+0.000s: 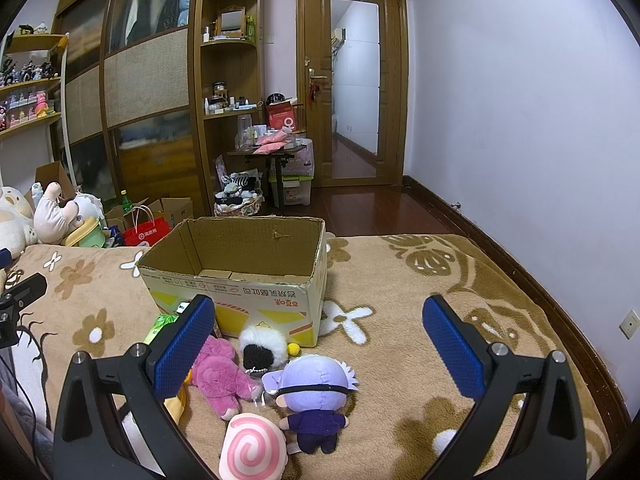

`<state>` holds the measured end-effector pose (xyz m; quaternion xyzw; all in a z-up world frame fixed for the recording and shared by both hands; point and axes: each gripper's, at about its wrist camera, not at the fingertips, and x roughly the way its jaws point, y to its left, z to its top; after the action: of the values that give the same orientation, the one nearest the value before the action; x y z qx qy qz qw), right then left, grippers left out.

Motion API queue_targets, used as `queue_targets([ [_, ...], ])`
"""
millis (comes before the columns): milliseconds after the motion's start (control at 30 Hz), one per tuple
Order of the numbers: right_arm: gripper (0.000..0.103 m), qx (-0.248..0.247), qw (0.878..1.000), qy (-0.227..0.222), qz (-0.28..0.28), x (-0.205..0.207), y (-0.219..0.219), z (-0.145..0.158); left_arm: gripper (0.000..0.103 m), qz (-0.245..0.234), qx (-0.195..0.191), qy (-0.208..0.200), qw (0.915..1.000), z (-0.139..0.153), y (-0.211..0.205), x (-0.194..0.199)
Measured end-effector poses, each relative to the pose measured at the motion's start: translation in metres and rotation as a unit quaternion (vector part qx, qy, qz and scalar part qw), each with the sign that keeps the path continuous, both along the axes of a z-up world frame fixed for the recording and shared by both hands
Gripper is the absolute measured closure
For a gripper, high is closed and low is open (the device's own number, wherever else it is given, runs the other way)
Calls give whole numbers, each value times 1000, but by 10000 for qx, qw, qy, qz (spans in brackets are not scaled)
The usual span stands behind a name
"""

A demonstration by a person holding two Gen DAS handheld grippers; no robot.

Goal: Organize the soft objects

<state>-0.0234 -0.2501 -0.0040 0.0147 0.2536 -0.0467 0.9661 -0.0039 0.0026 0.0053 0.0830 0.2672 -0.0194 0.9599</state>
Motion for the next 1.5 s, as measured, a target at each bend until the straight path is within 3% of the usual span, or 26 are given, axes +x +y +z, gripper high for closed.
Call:
queue_targets([
  [1500,0,-24,10000,-10,3,0,1,0,1,28,7,50,10000,-1,5,-2],
])
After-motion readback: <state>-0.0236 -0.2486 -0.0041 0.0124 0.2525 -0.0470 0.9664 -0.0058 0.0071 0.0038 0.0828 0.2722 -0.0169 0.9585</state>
